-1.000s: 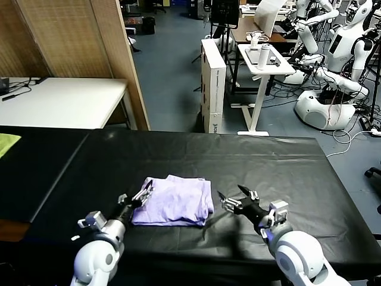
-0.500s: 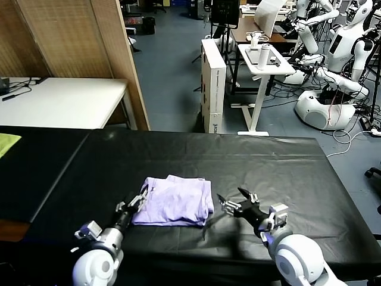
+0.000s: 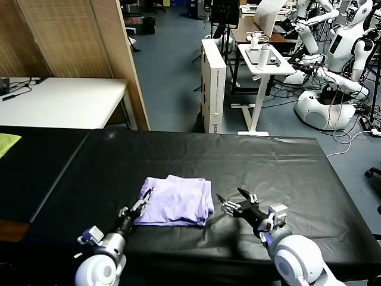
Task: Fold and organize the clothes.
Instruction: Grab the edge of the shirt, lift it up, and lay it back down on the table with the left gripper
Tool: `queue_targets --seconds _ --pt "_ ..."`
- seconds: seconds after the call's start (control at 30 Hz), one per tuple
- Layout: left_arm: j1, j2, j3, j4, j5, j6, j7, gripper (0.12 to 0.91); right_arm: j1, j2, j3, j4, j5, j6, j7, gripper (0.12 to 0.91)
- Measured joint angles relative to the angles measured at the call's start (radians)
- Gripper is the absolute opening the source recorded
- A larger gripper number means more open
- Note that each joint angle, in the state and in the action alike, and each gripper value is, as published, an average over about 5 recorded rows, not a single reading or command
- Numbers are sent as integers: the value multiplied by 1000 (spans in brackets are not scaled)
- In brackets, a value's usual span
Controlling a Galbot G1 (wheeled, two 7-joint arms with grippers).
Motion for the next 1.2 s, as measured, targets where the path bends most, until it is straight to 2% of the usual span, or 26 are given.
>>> queue_targets --seconds 0.2,0.53,0.7,0.87,0.97,1.2 --pt "-4 0 -6 11 -66 17 0 858 3 6 -6 -6 -5 0 0 907" --pt "-14 -1 -7 30 -101 32 -3 696 5 10 -8 -9 -11 1 1 907" --pt "-11 -1 -5 31 -110 42 -4 530 6 14 -11 -12 -15 1 1 907" --pt "-10 -3 -5 29 -129 47 -8 278 8 15 -14 -14 -20 1 1 907" --pt "-11 -4 -6 27 -137 48 -15 200 7 16 -14 -14 -24 1 1 907" --pt "-26 21 -29 3 -88 45 -33 186 4 19 -10 -19 -33 6 1 907"
